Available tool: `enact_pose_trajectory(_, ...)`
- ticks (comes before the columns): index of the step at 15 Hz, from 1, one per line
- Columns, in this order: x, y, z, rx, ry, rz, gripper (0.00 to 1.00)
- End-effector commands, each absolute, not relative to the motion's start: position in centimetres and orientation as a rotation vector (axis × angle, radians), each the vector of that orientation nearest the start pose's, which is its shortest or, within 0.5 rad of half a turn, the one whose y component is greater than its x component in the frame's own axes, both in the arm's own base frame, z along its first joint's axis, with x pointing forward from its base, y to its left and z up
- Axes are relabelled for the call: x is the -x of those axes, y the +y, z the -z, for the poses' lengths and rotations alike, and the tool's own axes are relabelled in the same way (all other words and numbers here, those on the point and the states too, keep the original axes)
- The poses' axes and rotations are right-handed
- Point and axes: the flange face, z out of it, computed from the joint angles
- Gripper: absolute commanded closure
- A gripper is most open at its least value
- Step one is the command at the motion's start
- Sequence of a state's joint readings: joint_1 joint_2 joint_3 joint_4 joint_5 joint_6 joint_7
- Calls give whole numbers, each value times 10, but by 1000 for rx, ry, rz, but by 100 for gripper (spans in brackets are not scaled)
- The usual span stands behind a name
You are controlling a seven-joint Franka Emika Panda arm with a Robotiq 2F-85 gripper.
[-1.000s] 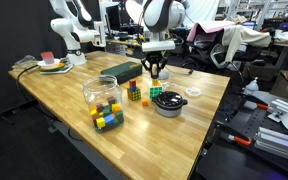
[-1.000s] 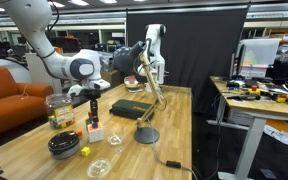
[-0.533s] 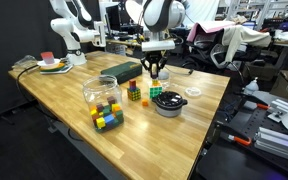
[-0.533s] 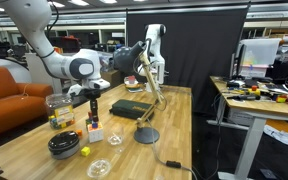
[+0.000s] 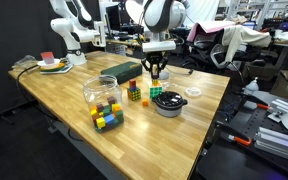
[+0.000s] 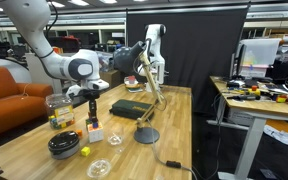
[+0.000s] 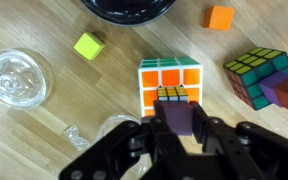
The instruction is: Pick up the dark purple block and put it on top the block tower on the right
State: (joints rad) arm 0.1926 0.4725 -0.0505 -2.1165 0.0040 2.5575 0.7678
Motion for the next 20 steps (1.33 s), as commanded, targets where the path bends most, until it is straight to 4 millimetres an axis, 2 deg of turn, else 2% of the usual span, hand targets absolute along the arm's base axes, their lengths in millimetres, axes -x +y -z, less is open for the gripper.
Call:
enact_pose_trajectory(1, -561, 77, -190, 3016, 986, -4, 93)
enact_pose_trajectory(4, -559, 77, -188, 3017, 992, -12, 93)
enact_pose_trajectory(5, -559, 77, -188, 3018, 993, -16, 64)
enact_pose_trajectory(6, -559, 76, -187, 3017, 993, -22, 45)
enact_pose_trajectory(12, -561, 75, -186, 3021, 991, -28, 5)
enact_pose_trajectory(14, -561, 75, -186, 3021, 992, -26, 0)
enact_pose_trajectory(17, -559, 74, -195, 3025, 998, -15, 0)
enact_pose_trajectory(20, -548, 76, -217, 3042, 1004, 0, 0)
